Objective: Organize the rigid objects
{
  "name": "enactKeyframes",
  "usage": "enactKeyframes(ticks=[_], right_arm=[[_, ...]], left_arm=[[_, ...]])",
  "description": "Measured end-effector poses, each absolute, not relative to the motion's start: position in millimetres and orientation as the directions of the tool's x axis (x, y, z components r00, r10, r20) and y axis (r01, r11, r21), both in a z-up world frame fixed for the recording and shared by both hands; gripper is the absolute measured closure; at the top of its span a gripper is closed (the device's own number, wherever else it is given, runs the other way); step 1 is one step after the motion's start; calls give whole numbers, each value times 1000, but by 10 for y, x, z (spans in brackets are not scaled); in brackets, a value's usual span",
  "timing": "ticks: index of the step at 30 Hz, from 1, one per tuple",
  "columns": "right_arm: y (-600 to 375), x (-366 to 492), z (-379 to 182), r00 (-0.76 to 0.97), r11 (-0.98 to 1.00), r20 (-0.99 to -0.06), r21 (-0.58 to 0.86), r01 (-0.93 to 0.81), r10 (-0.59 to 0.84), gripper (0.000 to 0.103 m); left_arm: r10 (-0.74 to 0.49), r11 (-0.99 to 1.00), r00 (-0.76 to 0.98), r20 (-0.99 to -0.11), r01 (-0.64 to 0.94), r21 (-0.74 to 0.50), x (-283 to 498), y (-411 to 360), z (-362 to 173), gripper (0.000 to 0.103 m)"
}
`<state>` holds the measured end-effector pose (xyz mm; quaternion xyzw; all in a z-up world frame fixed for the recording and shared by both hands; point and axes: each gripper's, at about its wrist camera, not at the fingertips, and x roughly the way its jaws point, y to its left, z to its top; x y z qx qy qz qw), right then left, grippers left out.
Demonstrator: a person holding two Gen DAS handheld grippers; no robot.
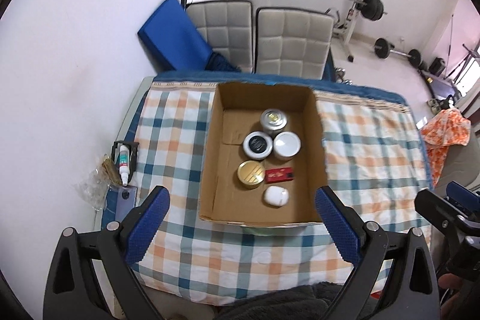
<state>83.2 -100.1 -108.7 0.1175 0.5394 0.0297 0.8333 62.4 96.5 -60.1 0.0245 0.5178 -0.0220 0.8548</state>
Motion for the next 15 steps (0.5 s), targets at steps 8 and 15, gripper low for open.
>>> enactKeyframes(ticks=[8, 15], right_arm=[[-1171, 522, -607, 498, 980, -860, 180, 85, 115, 0], [-1310, 384, -368, 536, 979, -839, 175, 108, 91, 0]], left_arm=[[-35, 996, 509, -860, 92, 14, 360, 796, -233, 3], [-31, 997, 546, -837, 71, 9, 203, 795, -10, 3]])
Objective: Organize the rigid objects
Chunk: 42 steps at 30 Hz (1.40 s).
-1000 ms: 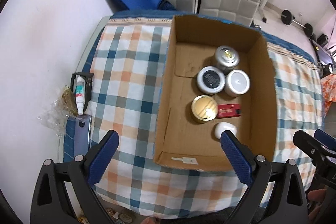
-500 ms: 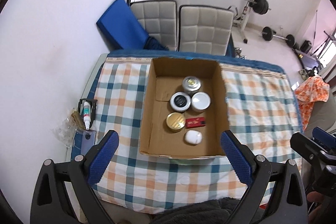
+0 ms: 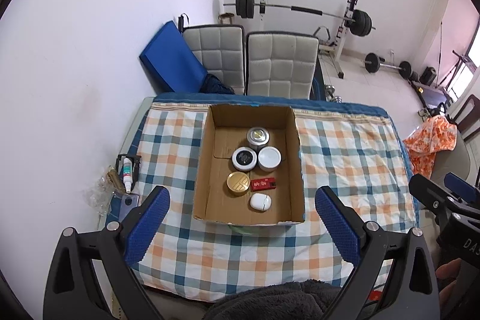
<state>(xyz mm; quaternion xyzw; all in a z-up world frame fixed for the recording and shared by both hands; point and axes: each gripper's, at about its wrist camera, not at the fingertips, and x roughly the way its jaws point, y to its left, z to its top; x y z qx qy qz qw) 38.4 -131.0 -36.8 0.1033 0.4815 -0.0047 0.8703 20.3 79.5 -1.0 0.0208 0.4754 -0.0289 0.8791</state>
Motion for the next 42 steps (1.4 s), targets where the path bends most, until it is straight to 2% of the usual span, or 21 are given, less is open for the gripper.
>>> enactKeyframes(ticks=[7, 22, 42], right_arm=[[-1348, 318, -250, 557, 980, -827, 163, 116, 71, 0], [-1386, 281, -150, 589, 982, -808, 119, 146, 10, 0], [-1361, 232, -189, 579, 983, -814, 82, 165, -30, 0]], left_arm=[[-39, 999, 563, -825, 50, -13, 158, 816, 77, 3], [-23, 998, 578, -815, 67, 19, 134, 735, 105, 3], [-41, 995, 573, -819, 98, 19, 158, 705, 79, 3]])
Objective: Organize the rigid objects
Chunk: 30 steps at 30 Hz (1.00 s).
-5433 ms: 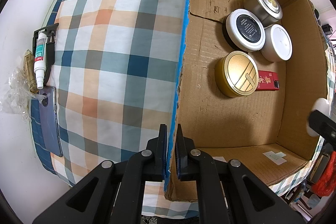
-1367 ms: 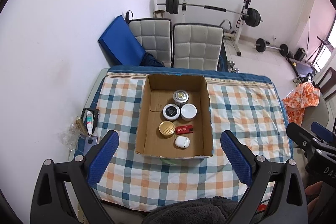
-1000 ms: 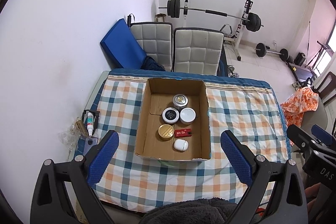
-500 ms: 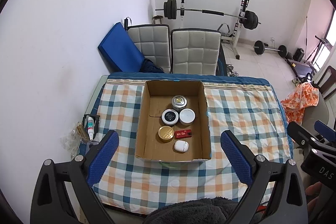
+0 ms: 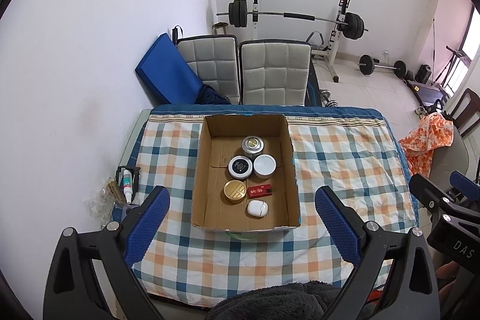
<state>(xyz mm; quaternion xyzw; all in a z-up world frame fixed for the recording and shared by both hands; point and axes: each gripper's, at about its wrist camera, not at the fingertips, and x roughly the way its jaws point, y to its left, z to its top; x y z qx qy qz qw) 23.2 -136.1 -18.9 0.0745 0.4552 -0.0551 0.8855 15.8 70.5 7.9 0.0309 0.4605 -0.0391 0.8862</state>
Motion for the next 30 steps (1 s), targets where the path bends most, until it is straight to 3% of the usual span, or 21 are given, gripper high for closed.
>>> enactKeyframes(ticks=[30], right_arm=[[-1358, 188, -169, 582, 975, -810, 68, 211, -69, 0]], left_arm=[[-47, 991, 579, -814, 128, 34, 121, 681, 81, 3]])
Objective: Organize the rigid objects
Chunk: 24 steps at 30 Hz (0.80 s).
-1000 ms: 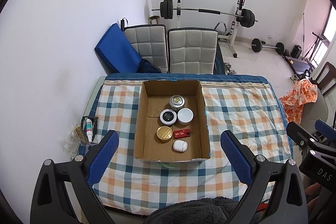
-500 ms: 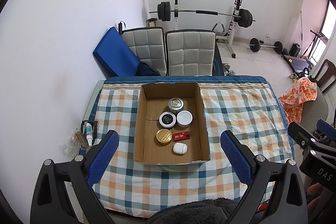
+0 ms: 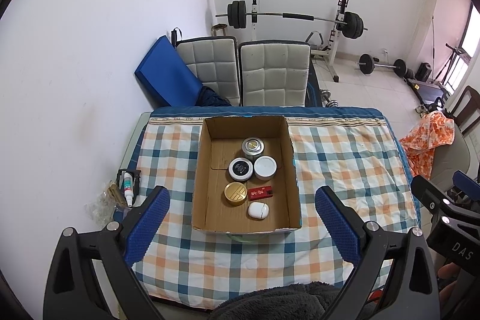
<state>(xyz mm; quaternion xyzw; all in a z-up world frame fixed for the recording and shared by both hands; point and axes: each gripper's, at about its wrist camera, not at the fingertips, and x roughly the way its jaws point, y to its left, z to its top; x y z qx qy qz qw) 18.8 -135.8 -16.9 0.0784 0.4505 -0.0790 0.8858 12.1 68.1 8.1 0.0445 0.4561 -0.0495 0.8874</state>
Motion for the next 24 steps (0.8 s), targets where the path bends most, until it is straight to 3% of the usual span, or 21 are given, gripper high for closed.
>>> enactKeyframes(ticks=[24], right_arm=[[-1413, 154, -195, 589, 982, -805, 47, 181, -69, 0]], left_arm=[[-44, 992, 568, -822, 125, 34, 117, 643, 35, 3]])
